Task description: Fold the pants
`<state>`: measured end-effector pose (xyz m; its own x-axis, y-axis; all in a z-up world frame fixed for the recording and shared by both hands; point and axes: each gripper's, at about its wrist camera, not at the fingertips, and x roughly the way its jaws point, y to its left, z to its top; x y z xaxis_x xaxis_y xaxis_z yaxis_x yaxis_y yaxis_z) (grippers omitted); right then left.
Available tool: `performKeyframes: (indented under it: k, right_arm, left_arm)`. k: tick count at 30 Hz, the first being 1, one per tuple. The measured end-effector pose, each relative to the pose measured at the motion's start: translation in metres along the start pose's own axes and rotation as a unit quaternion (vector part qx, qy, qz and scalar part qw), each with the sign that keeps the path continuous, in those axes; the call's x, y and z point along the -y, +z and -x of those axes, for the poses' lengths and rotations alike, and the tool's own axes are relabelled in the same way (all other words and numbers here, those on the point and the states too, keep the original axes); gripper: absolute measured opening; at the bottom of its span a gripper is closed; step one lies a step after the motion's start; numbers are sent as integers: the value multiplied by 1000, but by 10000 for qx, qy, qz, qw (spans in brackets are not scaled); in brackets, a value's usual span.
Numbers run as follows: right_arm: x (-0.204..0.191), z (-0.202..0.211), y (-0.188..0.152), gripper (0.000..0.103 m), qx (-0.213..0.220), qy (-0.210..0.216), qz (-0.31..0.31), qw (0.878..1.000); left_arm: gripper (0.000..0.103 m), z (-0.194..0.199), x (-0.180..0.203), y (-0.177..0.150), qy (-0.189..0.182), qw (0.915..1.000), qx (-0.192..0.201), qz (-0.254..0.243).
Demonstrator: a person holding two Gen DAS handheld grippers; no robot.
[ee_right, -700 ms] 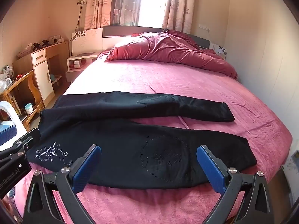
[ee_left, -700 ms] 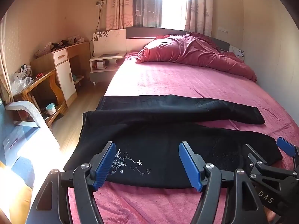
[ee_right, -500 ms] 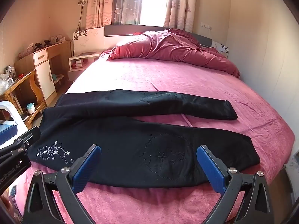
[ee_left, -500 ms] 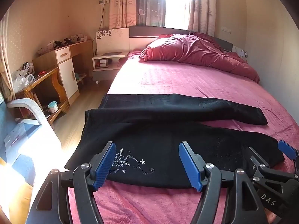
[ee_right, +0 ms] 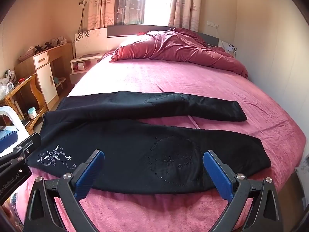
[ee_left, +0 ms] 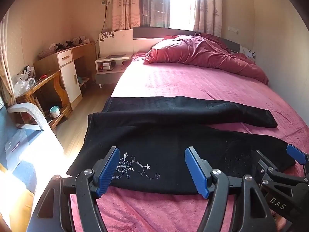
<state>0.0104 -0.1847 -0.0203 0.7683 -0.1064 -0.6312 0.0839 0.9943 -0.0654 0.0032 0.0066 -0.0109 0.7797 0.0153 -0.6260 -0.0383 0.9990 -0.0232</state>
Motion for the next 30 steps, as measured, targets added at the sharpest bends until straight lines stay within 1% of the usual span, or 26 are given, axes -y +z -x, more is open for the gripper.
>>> performKeyframes:
  k: [15, 30]
  right_arm:
    - [2, 2, 1, 103, 42, -32, 13, 10000]
    - [3, 2, 2, 103, 12, -18, 7, 10000]
  left_arm:
    - [72, 7, 2, 1, -31, 10000, 92, 7]
    - [72, 6, 3, 1, -43, 9999, 89, 14]
